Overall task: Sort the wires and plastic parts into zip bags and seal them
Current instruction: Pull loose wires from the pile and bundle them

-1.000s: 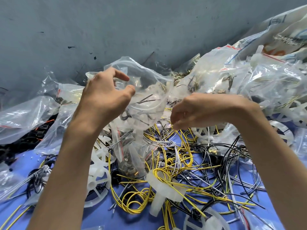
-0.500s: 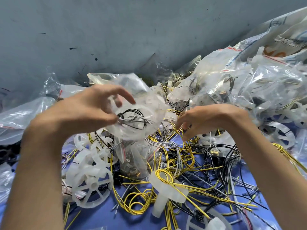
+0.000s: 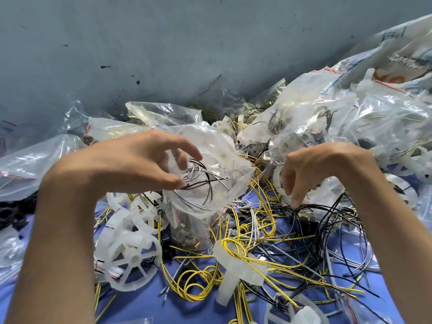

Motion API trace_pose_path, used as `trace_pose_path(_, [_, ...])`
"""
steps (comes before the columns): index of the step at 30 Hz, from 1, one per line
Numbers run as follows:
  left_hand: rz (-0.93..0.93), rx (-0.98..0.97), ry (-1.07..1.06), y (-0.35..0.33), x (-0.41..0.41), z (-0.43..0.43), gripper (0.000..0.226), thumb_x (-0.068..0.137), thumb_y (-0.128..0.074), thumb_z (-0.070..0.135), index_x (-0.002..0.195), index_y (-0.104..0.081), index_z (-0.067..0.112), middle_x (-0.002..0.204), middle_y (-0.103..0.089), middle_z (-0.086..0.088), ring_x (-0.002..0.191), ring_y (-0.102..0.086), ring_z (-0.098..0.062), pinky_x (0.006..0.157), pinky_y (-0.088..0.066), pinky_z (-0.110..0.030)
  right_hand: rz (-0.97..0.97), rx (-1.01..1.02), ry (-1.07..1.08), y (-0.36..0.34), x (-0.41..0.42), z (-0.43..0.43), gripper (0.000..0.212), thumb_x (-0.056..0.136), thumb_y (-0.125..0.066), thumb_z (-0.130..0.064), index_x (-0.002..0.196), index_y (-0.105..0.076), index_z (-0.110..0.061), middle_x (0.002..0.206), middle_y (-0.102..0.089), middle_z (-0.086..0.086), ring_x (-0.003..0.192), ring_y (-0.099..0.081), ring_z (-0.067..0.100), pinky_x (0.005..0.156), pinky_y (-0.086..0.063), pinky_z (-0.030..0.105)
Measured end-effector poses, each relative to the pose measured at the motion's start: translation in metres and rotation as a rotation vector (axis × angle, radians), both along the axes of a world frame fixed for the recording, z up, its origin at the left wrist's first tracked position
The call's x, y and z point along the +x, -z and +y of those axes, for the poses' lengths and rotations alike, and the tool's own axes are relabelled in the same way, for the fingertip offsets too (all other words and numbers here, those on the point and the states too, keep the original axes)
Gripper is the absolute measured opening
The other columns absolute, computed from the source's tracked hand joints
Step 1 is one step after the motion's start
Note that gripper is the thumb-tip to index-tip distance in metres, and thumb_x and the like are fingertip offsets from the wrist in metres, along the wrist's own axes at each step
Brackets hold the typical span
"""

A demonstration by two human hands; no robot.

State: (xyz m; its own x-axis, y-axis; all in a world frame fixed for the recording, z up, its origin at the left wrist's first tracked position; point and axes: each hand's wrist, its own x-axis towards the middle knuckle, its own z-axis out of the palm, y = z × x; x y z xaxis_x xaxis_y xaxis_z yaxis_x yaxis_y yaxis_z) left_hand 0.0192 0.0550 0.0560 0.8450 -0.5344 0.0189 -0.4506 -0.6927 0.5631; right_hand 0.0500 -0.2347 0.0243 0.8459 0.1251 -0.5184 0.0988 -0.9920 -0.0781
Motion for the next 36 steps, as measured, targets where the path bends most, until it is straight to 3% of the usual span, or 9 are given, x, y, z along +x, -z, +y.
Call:
trace_pose_path(6, [0.0, 0.005, 0.025, 0.001, 0.001, 0.0, 0.053, 0.075, -0.071, 0.004, 0.101, -0.063, 0.049, 0.084, -0.059, 0.017, 0.047, -0.043, -0.005, 0.046, -0.04, -0.022, 0.016, 0.006, -0.015, 0.009, 0.004, 0.007, 0.025, 0.072, -0.08, -0.017, 0.095, -0.073, -0.012, 0.073, -0.066, -0.001, 0.048, -0.055, -0.003, 0.038, -0.036, 0.006])
trace_pose_path(11, [0.043, -0.006, 0.047, 0.002, 0.001, 0.004, 0.07, 0.075, -0.067, -0.004, 0.106, -0.055, 0.057, 0.086, -0.056, 0.015, 0.048, -0.042, -0.008, 0.048, -0.04, -0.029, -0.058, -0.02, -0.074, 0.014, 0.006, 0.011, 0.034, 0.079, -0.071, -0.044, 0.103, -0.07, -0.02, 0.068, -0.068, -0.012, 0.057, -0.062, 0.0, 0.052, -0.042, 0.016])
trace_pose_path(15, [0.051, 0.007, 0.035, 0.002, 0.002, 0.006, 0.077, 0.076, -0.064, -0.008, 0.116, -0.05, 0.055, 0.084, -0.053, 0.018, 0.049, -0.042, -0.01, 0.05, -0.042, -0.034, -0.139, 0.061, -0.14, 0.023, 0.011, 0.021, 0.058, 0.085, -0.06, -0.053, 0.135, -0.044, -0.03, 0.101, -0.07, -0.003, 0.087, -0.067, 0.011, 0.076, -0.053, 0.03])
trace_pose_path(17, [0.043, 0.02, 0.025, 0.002, 0.001, 0.006, 0.077, 0.077, -0.065, -0.007, 0.119, -0.047, 0.055, 0.085, -0.054, 0.02, 0.048, -0.043, -0.008, 0.05, -0.045, -0.036, -0.156, 0.033, -0.183, 0.027, 0.013, 0.025, 0.072, 0.086, -0.059, -0.052, 0.146, -0.025, -0.03, 0.13, -0.057, 0.0, 0.115, -0.055, 0.02, 0.09, -0.043, 0.027])
trace_pose_path(18, [0.037, 0.027, 0.019, 0.002, 0.001, 0.005, 0.077, 0.077, -0.066, -0.006, 0.119, -0.046, 0.055, 0.085, -0.054, 0.021, 0.047, -0.043, -0.007, 0.051, -0.046, -0.037, -0.162, 0.024, -0.201, 0.029, 0.013, 0.027, 0.076, 0.086, -0.059, -0.05, 0.148, -0.019, -0.03, 0.13, -0.055, -0.002, 0.115, -0.052, 0.02, 0.083, -0.038, 0.023])
trace_pose_path(22, [0.034, 0.025, -0.006, 0.001, 0.0, 0.004, 0.075, 0.077, -0.068, -0.003, 0.116, -0.045, 0.056, 0.086, -0.055, 0.022, 0.047, -0.043, -0.007, 0.051, -0.044, -0.036, -0.186, 0.081, -0.259, 0.032, 0.009, 0.033, 0.082, 0.087, -0.065, -0.038, 0.147, -0.009, -0.042, 0.072, -0.041, -0.017, 0.059, -0.037, -0.002, 0.05, -0.023, 0.014])
trace_pose_path(26, [0.019, 0.03, -0.019, 0.0, -0.002, 0.001, 0.059, 0.066, -0.065, 0.028, 0.113, -0.046, 0.058, 0.088, -0.056, 0.023, 0.048, -0.044, -0.007, 0.051, -0.043, -0.026, -0.277, 0.26, -0.308, 0.019, 0.006, 0.029, 0.071, 0.089, -0.063, -0.024, 0.112, -0.022, -0.077, 0.072, -0.059, 0.001, 0.046, -0.05, -0.004, 0.041, -0.033, 0.009])
trace_pose_path(30, [-0.058, 0.021, -0.044, -0.002, -0.002, -0.008, 0.045, 0.082, -0.065, 0.03, 0.12, -0.05, 0.047, 0.086, -0.059, 0.025, 0.046, -0.047, -0.003, 0.043, -0.036, -0.011, -0.442, 0.417, -0.227, 0.004, 0.003, 0.017, 0.071, 0.09, -0.062, -0.019, 0.137, -0.025, -0.056, 0.07, -0.064, -0.008, 0.046, -0.055, -0.005, 0.048, -0.045, 0.009])
trace_pose_path(36, [-0.247, 0.09, -0.103, -0.006, -0.007, -0.027, 0.036, 0.079, -0.055, 0.045, 0.116, -0.056, 0.044, 0.093, -0.056, 0.016, 0.073, -0.056, 0.005, 0.062, -0.039, -0.008, -0.718, 0.992, -0.146, -0.021, -0.005, 0.012, 0.048, 0.087, -0.064, -0.012, 0.119, -0.054, -0.046, 0.067, -0.069, -0.001, 0.054, -0.056, 0.009, 0.048, -0.05, 0.017])
